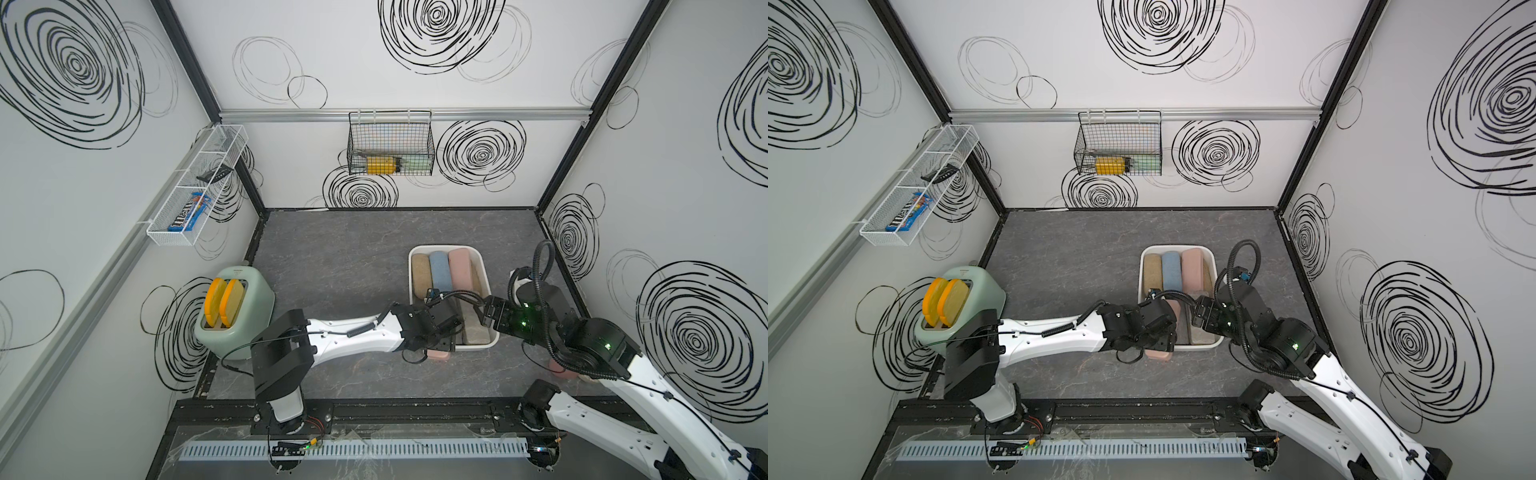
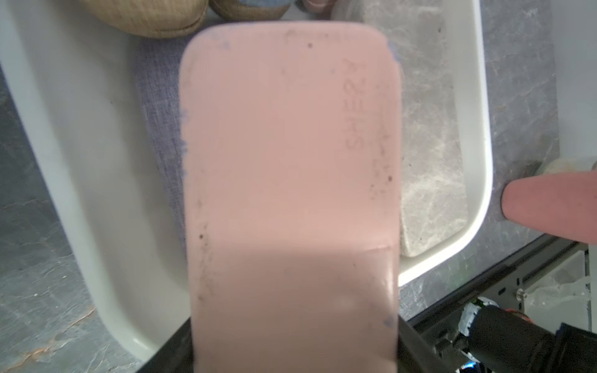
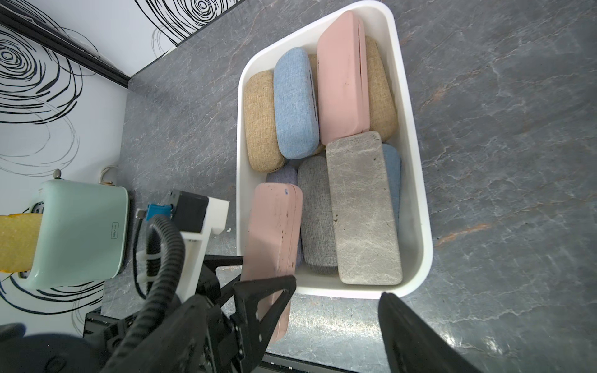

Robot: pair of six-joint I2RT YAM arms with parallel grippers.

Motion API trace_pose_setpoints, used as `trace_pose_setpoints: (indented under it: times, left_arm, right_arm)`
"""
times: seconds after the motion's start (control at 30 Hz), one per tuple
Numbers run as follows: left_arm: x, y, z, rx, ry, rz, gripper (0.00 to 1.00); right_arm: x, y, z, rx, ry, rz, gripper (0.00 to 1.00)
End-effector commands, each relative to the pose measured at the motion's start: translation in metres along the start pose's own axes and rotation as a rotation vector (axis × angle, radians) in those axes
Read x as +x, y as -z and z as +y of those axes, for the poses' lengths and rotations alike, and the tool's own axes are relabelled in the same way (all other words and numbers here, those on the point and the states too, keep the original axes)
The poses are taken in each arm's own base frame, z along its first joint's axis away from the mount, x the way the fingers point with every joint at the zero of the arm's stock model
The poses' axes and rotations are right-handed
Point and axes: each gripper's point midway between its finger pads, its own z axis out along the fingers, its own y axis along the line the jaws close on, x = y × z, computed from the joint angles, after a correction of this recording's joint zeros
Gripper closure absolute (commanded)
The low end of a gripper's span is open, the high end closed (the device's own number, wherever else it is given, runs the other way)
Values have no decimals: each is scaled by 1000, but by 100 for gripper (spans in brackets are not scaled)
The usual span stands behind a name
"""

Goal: Put the glasses cases into the storage boxes
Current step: Place the glasses case in the storage box.

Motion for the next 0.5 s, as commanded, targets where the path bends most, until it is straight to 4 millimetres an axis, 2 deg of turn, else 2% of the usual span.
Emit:
trace_pose_setpoints:
  times: [0.0,0.13,0.47]
  left_arm:
    - [-25,-3,-16,44,50,-39,41]
    - [-38,-8,-11,-2,54,-34,41]
    - [-42,-21,13,-72,90,35,45]
  right_arm:
    - [6,1,-7,13,-12,17,13]
    - [6,1,-3,-4,-15,23,13]
    - [3,3,4,-12,2,31,13]
